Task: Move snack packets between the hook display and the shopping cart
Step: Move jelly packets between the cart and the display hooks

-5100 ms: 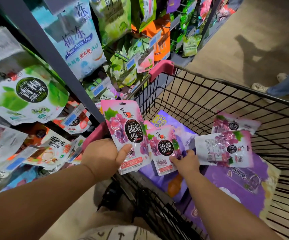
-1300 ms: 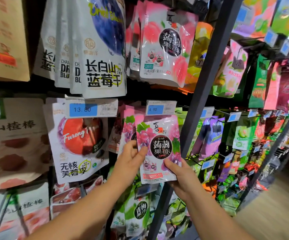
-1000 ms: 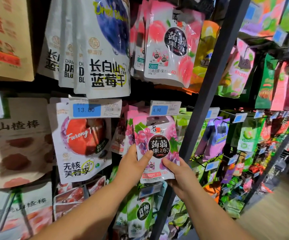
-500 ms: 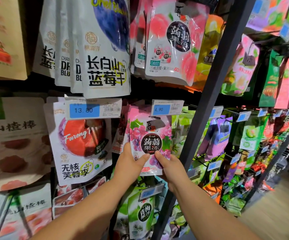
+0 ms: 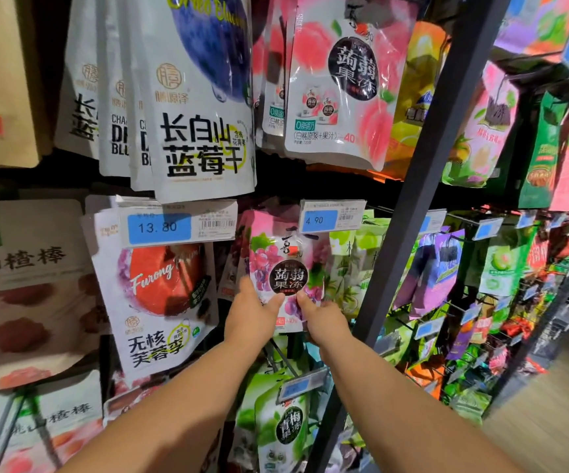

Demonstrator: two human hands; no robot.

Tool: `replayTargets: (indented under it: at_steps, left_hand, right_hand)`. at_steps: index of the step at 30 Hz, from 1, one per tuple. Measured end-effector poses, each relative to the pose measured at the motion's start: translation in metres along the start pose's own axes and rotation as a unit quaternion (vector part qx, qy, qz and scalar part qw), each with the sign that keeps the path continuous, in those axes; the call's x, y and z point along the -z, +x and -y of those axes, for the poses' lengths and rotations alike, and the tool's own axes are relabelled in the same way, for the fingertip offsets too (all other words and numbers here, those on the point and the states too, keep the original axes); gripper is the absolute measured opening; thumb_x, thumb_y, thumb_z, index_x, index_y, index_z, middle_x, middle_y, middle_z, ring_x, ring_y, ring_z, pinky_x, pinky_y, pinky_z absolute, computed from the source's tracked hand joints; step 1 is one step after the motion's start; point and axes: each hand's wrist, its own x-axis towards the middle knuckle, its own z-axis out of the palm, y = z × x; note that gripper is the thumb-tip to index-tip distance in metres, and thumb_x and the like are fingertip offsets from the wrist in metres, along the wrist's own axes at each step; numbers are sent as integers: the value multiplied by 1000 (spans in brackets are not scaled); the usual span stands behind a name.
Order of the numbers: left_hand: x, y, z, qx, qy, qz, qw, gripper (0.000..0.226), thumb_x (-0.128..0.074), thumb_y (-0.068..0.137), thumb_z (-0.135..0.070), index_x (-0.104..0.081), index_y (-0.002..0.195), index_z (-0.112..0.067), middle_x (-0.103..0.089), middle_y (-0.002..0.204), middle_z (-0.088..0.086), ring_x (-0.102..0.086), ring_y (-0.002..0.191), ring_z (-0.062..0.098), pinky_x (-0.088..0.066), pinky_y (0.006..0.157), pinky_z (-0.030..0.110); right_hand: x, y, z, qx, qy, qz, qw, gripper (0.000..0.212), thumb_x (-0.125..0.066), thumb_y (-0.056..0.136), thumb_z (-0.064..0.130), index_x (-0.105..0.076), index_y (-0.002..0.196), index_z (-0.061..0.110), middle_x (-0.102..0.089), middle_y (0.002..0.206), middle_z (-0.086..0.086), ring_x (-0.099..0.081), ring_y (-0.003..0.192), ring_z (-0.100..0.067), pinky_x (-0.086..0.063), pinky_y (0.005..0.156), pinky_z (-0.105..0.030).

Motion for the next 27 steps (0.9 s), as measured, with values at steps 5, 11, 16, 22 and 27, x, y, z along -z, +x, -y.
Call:
replayTargets:
  at_steps: [5,11,16,22,27]
  left_hand:
    - [0,0,10,11,-24,-11,1000,70,-65,84,-47,-37,137,-11,-57,126,12,-56,110,30,-48,80,35]
    - [0,-18,22,11,-81,-17,997,64,-66,83,-48,-45,128,-8,-58,120,9,-55,111,29,-43,84,33]
    - [-8,-42,35,25,-69,-10,997,45,-66,85,-43,-44,104,-9,-50,76,-4,-52,74,19,-34,58,29]
    - [-48,-96,60,60,-64,109,990,29,-60,89,-45,-48,95,-19,-63,85,4,-61,79,21,-44,66,32]
    - [-103,-151,67,10,45,293,955,29,-62,87,-45,-42,82,-24,-54,72,-3,-52,69,18,-36,61,30]
  right_hand:
    - [1,-1,-8,5,0,23,1000,84,-50,87,66,-39,140,3,-57,109,-14,-54,95,-27,-40,79,-33]
    - [6,-13,-25,14,-15,43,999,75,-49,83,73,-52,120,7,-60,111,-14,-61,97,-27,-52,92,-45]
    - [18,-37,-54,24,-42,46,998,72,-42,87,72,-61,104,5,-65,98,-19,-59,82,-23,-47,80,-35]
    - [56,-77,-111,18,3,63,998,56,-41,94,62,-59,81,11,-62,72,-4,-53,64,-21,-44,68,-37]
    - [100,-98,-173,-73,15,29,997,50,-43,99,50,-59,98,3,-58,78,-4,-54,68,-18,-45,66,-32]
